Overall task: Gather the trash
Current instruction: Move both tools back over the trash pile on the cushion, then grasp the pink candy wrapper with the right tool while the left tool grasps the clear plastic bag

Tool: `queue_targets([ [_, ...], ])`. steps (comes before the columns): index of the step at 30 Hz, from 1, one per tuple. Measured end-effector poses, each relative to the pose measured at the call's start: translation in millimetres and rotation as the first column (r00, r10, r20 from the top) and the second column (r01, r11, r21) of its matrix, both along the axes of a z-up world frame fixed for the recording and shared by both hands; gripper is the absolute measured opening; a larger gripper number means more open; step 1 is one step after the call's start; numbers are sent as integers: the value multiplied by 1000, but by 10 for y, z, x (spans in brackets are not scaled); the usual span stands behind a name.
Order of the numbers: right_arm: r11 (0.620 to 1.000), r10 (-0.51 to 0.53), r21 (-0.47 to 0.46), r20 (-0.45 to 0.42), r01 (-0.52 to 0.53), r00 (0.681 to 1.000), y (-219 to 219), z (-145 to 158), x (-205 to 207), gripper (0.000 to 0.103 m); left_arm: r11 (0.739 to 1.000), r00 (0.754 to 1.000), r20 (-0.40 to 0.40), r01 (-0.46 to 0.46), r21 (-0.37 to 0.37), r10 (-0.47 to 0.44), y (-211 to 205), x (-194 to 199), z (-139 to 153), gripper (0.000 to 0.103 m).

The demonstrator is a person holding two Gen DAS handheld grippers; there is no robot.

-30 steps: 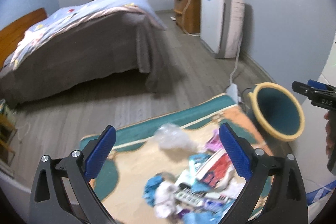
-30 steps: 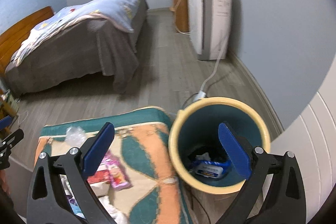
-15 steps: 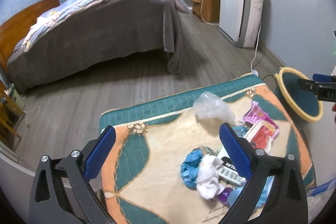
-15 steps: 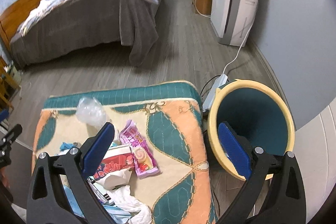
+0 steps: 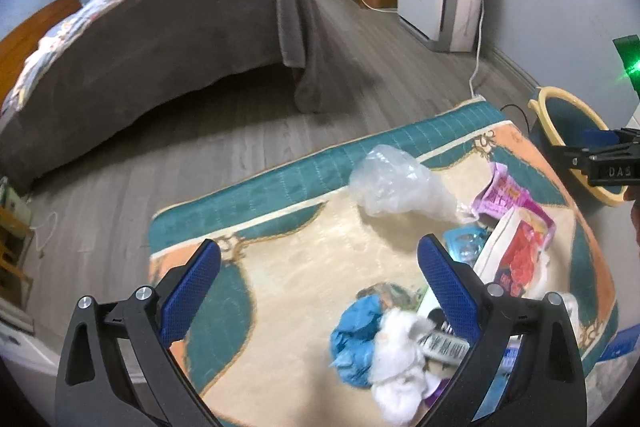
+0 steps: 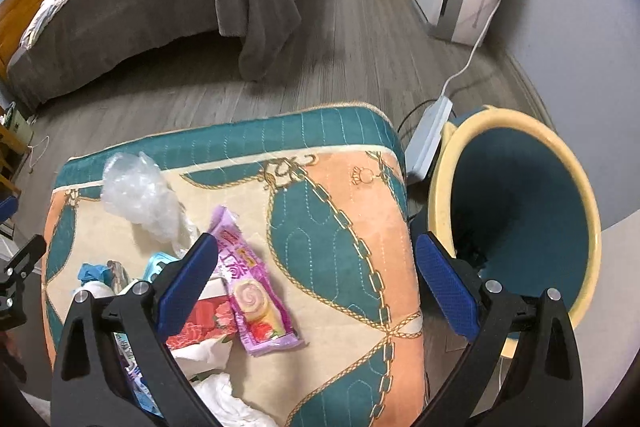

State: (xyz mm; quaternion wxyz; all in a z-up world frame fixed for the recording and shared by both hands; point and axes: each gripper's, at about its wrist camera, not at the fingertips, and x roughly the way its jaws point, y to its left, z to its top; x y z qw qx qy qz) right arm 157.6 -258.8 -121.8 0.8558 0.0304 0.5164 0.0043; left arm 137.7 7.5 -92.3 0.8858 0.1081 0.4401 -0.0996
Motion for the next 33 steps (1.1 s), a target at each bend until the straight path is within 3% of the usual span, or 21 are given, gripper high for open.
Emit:
queue_targets([
  [4, 1000, 15, 13, -15, -15, 1000, -17, -70, 50, 97, 1000, 1000, -12, 14, -19, -14, -105, 133, -62, 98],
  [9, 998, 39, 51, -47, -37, 998, 35, -153, 141, 97, 1000, 999, -25, 28, 14, -27, -218, 317, -221, 98],
  [16, 991, 102, 99, -87, -93, 991, 233, -280, 213, 95, 999, 999, -45, 17, -27, -18, -265, 583, -342, 98],
  [22, 985, 154, 103, -141, -141, 978, 373, -426, 245, 74, 998, 997, -56, 42, -52, -45, -346, 694, -401, 98],
  [30, 973, 207, 142, -189, -181, 960, 499, -533, 291, 30, 987, 989, -73, 123, -103, -131, -480, 690, -433, 94],
  [31, 972, 211, 149, -195, -184, 958, 504, -542, 295, 27, 984, 987, -83, 128, -126, -139, -483, 694, -437, 93],
  [33, 971, 213, 155, -197, -184, 957, 503, -526, 285, 13, 979, 982, -113, 133, -157, -151, -492, 706, -468, 67],
])
